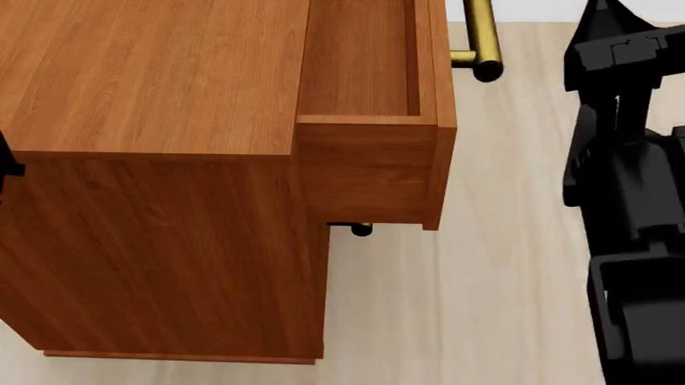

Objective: Close the bottom drawer of the cabinet and open the top drawer.

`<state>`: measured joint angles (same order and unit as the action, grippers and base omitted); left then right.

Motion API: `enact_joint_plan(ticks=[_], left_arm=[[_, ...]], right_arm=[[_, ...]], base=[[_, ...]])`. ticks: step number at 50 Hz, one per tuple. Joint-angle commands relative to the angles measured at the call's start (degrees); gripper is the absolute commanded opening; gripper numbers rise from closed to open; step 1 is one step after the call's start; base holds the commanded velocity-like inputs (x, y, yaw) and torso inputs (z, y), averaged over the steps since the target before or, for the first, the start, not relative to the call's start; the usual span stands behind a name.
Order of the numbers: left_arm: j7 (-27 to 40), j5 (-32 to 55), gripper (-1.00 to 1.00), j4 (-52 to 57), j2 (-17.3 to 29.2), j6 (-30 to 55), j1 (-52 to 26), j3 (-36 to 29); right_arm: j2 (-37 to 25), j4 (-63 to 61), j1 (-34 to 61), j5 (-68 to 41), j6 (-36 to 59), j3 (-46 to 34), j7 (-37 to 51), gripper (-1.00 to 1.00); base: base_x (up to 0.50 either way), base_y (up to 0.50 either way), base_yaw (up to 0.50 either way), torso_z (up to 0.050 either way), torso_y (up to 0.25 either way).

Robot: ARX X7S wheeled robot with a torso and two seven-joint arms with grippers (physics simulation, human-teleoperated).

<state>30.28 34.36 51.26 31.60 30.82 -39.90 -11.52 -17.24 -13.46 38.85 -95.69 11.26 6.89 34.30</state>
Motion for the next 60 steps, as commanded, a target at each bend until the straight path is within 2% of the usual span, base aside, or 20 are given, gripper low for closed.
enact_joint_plan(ticks=[1, 14, 32, 60], left_arm=[[0.5, 0.5, 1.0, 0.3, 0.1, 0.5, -0.7, -0.3], [0.7, 0.6, 1.0, 0.2, 0.2, 0.3, -0.9, -0.5], [1.0, 1.1, 1.0, 0.3, 0.4, -0.3, -0.6, -0.4], [1.1, 1.0, 1.0, 0.0, 0.9, -1.9, 0.6, -0.5]], right_arm=[[-1.0, -2.0, -0.4, -0.1, -0.7, 1.2, 1.0, 1.0], [-2.0, -2.7, 0.6, 0.6, -0.1, 0.3, 1.3, 1.0], [-10.2, -7.6, 7.1, 7.4, 7.4, -6.1, 7.1, 1.0], [-16.6, -8.6, 14.3, 9.6, 17.0, -13.6, 8.4, 1.0]], base=[[0.0, 0.0, 0.0, 0.0, 0.0], [0.0, 0.0, 0.0, 0.0, 0.0], [0.0, 0.0, 0.0, 0.0, 0.0], [0.0, 0.0, 0.0, 0.0, 0.0]])
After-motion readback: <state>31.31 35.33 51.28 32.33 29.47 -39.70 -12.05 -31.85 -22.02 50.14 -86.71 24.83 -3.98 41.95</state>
